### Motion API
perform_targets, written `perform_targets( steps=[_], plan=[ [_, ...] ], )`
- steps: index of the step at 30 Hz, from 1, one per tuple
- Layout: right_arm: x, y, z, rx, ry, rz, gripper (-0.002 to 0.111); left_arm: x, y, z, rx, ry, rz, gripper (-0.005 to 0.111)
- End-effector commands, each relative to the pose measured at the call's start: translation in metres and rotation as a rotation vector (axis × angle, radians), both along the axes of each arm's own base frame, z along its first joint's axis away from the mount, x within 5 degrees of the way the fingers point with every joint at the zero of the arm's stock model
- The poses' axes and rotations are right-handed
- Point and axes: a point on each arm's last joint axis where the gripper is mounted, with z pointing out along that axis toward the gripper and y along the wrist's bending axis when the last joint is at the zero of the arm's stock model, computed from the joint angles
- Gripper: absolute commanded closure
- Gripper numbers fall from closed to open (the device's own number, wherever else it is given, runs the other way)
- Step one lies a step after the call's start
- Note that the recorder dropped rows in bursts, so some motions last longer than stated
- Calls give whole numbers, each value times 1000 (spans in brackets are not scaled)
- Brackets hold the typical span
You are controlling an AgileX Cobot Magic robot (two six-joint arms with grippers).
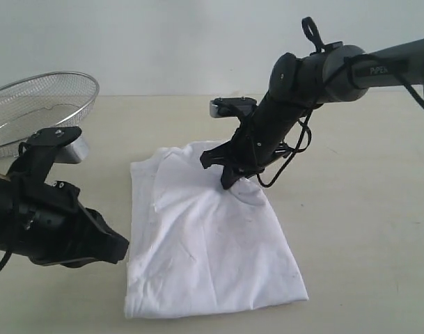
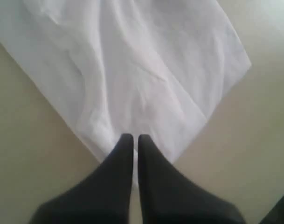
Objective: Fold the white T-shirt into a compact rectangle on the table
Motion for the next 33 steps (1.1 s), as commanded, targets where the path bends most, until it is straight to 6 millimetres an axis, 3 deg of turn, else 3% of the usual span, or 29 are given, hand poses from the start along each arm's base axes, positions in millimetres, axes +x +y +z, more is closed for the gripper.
perform_targets(
  steps=[1,8,16,20,28,33],
  plan=[
    [18,-33,-10,-134,-137,-36,109,-3,1,6,-12,-6,-8,102],
    [32,-95,-2,-188,-121,-171,109,-1,4,12,-3,-72,5,102],
    [71,-134,48,-252,-318,-208,109,7,6,15,-6,-141,79,102],
    [90,-150,63,-270,-391,-231,109,10,7,16,-4,-170,99,102],
    [120,-157,38,-314,-406,-153,109,13,8,17,-3,-201,120,102],
    [122,-158,27,-309,-380,-156,105,13,8,18,0,-207,122,102]
  ],
)
